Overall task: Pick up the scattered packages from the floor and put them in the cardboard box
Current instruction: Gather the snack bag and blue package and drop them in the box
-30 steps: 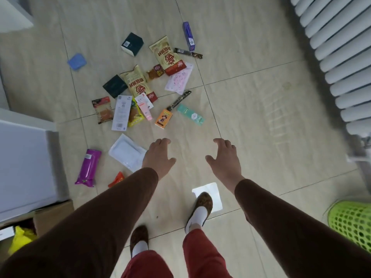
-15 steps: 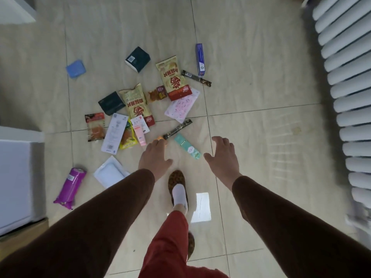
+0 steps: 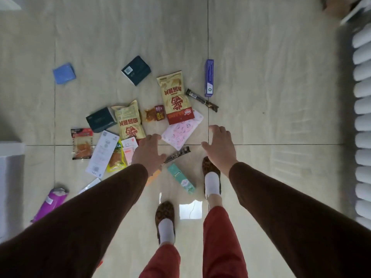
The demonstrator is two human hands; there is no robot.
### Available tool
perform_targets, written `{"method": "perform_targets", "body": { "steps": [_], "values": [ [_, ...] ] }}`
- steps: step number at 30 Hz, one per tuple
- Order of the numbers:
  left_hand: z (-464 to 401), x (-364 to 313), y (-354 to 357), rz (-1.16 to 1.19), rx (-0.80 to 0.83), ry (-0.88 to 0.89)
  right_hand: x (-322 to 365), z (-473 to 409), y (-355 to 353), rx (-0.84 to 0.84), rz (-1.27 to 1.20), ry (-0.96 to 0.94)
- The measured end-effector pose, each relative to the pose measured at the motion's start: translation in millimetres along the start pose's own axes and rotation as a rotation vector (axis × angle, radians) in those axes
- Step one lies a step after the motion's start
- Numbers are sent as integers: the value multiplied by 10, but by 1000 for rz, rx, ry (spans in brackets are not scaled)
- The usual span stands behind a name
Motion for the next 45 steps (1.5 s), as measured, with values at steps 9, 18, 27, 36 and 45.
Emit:
{"method": "perform_targets", "body": {
  "steps": [9,18,27,36,45],
  "values": [
    [-1278,42,240,30,-26,-158,-307,-1570,372,103,89,-98],
    [-2470,615,711,-21,-103,-285,-609,-2645,1009,-27,250,-160],
    [-3144,977,942,-408,-212,-161,-753,-3219,1425,-133,390,-216],
    [-2875,882,510,259,-174,-298,-422,-2982,1122,-165,48,-136],
    [-3341,204,636,665,-124,-371,-274,-3640,513,-290,-167,20]
  ]
}}
Point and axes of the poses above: each hand's wrist, its own z-axis away from the middle knuckle, its own y-axis out of the palm, x = y × z, the point moved 4 cm from there along -z, towards the middle knuckle, and after that the axes turned 3 degrees about -z, right-handed, at the moved point
